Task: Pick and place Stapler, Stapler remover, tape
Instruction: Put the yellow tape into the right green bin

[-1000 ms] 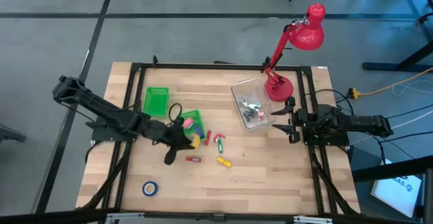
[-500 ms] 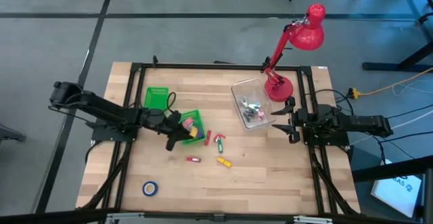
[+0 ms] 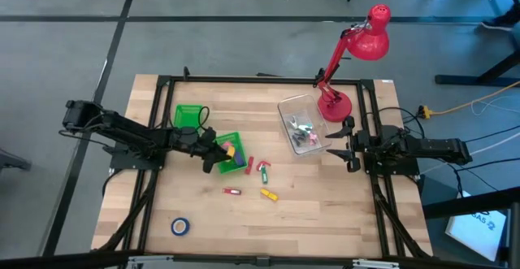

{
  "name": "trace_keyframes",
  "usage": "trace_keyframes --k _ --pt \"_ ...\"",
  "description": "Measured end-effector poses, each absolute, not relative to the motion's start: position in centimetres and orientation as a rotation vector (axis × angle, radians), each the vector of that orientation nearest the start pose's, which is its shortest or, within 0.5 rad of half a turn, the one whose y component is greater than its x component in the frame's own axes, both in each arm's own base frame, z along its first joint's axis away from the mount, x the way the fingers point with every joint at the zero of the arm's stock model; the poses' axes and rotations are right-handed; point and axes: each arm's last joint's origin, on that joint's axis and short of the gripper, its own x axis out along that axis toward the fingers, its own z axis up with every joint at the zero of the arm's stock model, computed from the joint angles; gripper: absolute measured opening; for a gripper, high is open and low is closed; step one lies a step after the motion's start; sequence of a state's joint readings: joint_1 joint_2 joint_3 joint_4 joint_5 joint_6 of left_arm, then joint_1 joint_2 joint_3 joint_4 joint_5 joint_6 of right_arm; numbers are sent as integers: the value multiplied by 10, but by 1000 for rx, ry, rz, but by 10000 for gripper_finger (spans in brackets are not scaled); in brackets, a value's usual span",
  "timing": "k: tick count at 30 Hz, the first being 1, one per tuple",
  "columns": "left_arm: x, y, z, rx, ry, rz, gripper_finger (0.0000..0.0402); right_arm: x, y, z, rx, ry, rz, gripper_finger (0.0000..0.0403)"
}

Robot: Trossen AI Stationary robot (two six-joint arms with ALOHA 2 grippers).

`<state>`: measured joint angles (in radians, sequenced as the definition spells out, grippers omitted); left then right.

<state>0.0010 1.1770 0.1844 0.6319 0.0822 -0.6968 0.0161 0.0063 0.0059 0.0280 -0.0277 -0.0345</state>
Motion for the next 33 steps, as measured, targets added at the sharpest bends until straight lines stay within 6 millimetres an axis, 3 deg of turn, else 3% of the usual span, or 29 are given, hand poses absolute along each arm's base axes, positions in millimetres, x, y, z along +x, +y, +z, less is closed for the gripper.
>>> trace_keyframes --k 10,16,24,33 --pt "194 -4 143 -714 378 -23 151 98 2 168 -35 -29 43 232" --pt "196 -9 157 -654 319 -130 199 98 2 168 -35 -29 43 232" --pt "191 -9 152 -551 411 -116 205 98 2 168 -35 -29 43 232" --pt "192 -12 150 -278 464 -179 205 98 2 168 -35 -29 43 232"
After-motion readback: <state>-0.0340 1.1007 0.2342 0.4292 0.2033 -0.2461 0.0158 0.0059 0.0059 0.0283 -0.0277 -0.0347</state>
